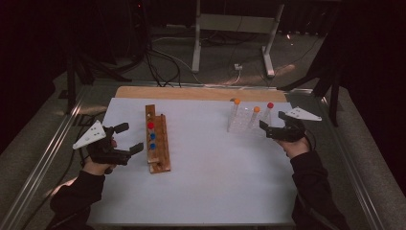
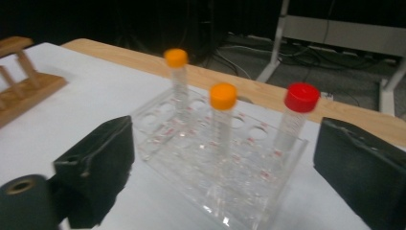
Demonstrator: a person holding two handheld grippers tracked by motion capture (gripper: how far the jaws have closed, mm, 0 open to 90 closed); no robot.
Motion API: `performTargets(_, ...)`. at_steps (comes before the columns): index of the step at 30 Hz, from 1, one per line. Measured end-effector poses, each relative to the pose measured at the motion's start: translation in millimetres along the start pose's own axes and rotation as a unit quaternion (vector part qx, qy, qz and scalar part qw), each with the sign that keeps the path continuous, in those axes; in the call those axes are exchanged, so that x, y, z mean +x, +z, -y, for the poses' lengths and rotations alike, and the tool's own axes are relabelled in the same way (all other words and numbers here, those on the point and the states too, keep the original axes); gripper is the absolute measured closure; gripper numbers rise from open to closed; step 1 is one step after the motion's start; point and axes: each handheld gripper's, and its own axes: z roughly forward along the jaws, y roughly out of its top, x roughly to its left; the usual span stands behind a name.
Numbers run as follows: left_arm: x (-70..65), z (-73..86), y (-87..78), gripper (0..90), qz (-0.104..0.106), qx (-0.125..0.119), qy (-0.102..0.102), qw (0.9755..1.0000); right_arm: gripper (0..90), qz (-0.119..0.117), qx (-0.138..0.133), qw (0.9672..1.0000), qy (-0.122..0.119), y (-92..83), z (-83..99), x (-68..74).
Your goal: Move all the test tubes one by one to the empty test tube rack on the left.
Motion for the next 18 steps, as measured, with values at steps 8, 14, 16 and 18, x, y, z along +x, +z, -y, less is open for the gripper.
performTargets(8, 0.6, 0.3, -0.6, 2.0, 0.0, 0.0, 0.0, 1.0, 38.1, 0.041, 0.013, 0.999, 0.01, 19.3, 4.8, -16.6)
performTargets(14, 0.3, 0.3, -0.6, 2.0, -0.001, 0.001, 0.002, 1.0, 49.1, 0.062, 0.036, 0.9973, 0.016, 37.0, 7.1, -25.3)
performTargets(16, 0.6, 0.2, -1.1, 2.0, -0.001, -0.001, 0.002, 1.0, 52.6, 0.062, 0.038, 0.997, 0.025, 42.1, 8.8, -28.8)
performTargets(18, 1.2, 0.2, -1.7, 2.0, -0.001, -0.001, 0.003, 1.0, 55.2, 0.061, 0.036, 0.9969, 0.034, 46.0, 10.2, -31.3)
